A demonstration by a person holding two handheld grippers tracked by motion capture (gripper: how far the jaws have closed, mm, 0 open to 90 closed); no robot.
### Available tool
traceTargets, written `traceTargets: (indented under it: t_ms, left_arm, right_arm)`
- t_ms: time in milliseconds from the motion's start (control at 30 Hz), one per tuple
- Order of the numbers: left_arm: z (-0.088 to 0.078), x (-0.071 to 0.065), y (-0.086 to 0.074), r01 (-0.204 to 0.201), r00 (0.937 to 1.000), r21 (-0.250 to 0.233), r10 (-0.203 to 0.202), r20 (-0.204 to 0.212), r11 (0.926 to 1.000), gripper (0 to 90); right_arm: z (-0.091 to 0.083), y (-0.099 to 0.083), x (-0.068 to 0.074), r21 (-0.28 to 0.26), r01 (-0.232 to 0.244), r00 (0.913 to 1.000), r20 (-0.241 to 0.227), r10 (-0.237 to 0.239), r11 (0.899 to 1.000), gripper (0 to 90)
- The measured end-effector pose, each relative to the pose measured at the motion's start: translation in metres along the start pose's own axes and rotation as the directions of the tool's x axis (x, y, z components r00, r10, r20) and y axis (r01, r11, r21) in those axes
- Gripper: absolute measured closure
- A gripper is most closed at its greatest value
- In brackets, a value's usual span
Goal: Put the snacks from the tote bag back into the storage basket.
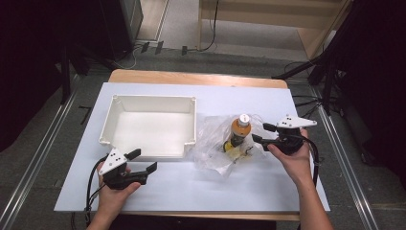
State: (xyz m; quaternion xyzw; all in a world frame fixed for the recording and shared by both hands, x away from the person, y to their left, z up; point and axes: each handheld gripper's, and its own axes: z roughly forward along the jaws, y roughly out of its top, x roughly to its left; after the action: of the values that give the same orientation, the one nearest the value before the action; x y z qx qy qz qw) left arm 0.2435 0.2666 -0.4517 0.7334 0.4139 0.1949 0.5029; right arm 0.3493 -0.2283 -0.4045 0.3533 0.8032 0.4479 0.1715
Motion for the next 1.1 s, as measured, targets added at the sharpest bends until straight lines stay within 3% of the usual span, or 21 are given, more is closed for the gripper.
traceTargets:
  t_ms: [233, 467, 633, 1100]
  left_arm:
    - [-0.01, 0.014, -0.002, 0.025, 0.9995, -0.013, -0.025, -0.02, 0.9996, 16.2]
    - [-0.013, 0.02, -0.004, 0.001, 0.9994, -0.009, -0.001, -0.035, 1.0, 15.5]
    - [-0.011, 0.016, -0.005, -0.025, 0.9988, 0.007, 0.025, -0.041, 0.9997, 15.6]
    - [-0.013, 0.025, -0.005, 0.045, 0.999, -0.02, -0.045, 0.003, 0.9988, 15.8]
  right_arm:
    - [0.008, 0.01, 0.007, 0.038, 0.029, 0.9981, -0.055, -0.027, 0.999, 32.1]
    - [0.018, 0.015, 0.006, 0.054, 0.025, 0.9934, -0.113, -0.019, 0.998, 28.2]
    - [0.023, 0.019, 0.011, 0.057, 0.037, 0.9926, -0.118, -0.031, 0.998, 28.4]
    - [0.044, 0.035, 0.018, 0.109, 0.062, 0.9907, -0.128, -0.048, 0.992, 26.0]
